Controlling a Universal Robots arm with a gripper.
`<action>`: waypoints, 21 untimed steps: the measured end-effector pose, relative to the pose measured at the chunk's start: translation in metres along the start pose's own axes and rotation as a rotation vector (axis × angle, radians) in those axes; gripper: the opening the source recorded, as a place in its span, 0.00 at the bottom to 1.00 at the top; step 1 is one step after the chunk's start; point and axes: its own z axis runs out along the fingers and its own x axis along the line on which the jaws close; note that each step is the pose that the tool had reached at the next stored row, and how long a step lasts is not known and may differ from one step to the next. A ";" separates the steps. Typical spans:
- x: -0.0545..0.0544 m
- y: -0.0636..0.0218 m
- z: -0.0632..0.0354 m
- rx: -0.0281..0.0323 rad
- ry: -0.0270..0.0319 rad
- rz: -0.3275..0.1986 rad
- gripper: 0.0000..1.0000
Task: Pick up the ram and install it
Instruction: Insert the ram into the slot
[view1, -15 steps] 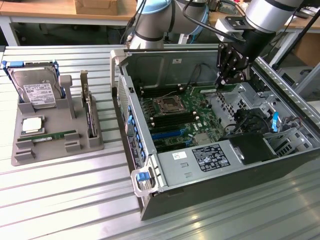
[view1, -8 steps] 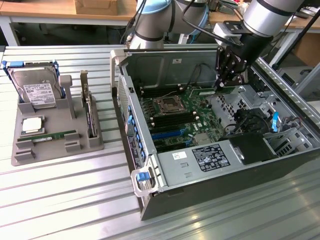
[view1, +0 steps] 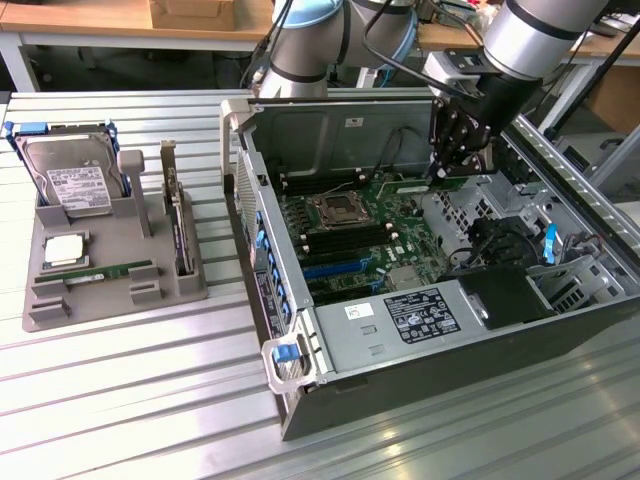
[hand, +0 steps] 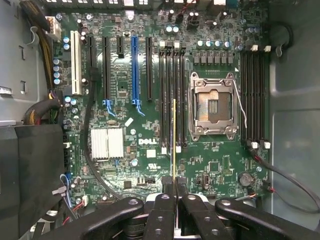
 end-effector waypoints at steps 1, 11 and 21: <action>0.000 0.0000 0.0009 0.0000 0.0001 0.000 0.12; 0.001 -0.0003 0.0069 0.0000 0.0001 0.000 0.12; 0.001 -0.0006 0.0140 0.0000 0.0000 0.000 0.12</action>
